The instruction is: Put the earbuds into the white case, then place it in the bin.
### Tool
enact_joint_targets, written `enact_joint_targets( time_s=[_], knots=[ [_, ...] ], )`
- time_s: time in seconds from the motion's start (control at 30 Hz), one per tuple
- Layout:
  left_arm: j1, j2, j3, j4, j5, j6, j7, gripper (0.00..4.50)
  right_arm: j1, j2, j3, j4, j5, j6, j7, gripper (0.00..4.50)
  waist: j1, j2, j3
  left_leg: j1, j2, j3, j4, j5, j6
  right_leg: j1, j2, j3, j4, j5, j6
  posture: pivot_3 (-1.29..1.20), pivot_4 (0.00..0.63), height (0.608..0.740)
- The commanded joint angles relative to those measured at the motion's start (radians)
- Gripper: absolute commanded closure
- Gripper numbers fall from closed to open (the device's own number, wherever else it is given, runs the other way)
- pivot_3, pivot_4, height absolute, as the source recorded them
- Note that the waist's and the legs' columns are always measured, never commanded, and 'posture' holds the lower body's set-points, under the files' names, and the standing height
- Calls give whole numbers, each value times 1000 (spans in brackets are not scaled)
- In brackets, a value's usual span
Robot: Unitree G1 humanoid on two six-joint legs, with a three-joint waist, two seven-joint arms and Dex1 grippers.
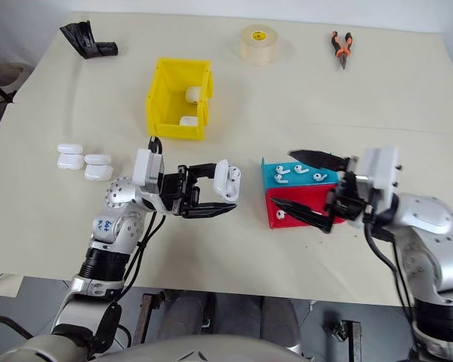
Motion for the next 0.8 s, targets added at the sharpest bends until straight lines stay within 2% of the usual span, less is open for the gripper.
enact_joint_targets(
  time_s=[0.03, 0.2, 0.23, 0.4, 0.5, 0.6, 0.8],
  knots=[
    [17, 1, 19, -16, 5, -35, 21, 1723, 41, -43, -82, 130, -76, -128, 84, 21, -1, 0, 0, 1, 0, 1, 0, 0, 0, 0, 0, 0, 0, 0, 0, 0, 150, 740],
    [39, -2, 16, -23, 23, -61, 39, 1723, 7, -54, -96, 309, -145, -246, 125, 21, -11, 0, 0, 2, 1, 2, 0, 0, 0, 0, 0, 1, 1, 0, 0, 0, 150, 740],
    [47, -1, 14, -27, 28, -70, 40, 1723, -8, -72, -82, 327, -143, -211, 134, 21, -11, 0, 0, 2, 1, 2, 0, 1, 0, 0, 1, 1, 1, 0, 0, 0, 150, 740],
    [60, -14, 9, -34, 38, -91, 66, 1723, -193, -95, 16, 415, -212, -219, 147, 21, -13, 1, 0, 3, 1, 3, 1, 1, 0, 0, 0, 2, 1, 0, 0, 0, 150, 740],
    [68, -22, 15, -32, 46, -115, 80, 1723, -350, -132, 135, 465, -291, -157, 183, 21, -10, 1, 0, 2, 2, 2, 0, 1, -1, -1, 0, 2, 1, 0, 0, 0, 150, 740],
    [84, -25, 11, -37, 49, -128, 87, 1723, -527, -180, 292, 562, -461, -106, 189, 21, -11, 1, 0, 2, 1, 2, 1, 1, -1, -1, 0, 2, 1, 0, 0, 0, 150, 740],
    [105, -37, 7, -57, 52, -140, 117, 1723, -849, -119, 480, 782, -637, -59, 210, 21, -12, 1, 0, 0, 1, 1, 0, 1, -1, -2, 0, 1, 0, 0, 0, 0, 150, 740]
  ],
)
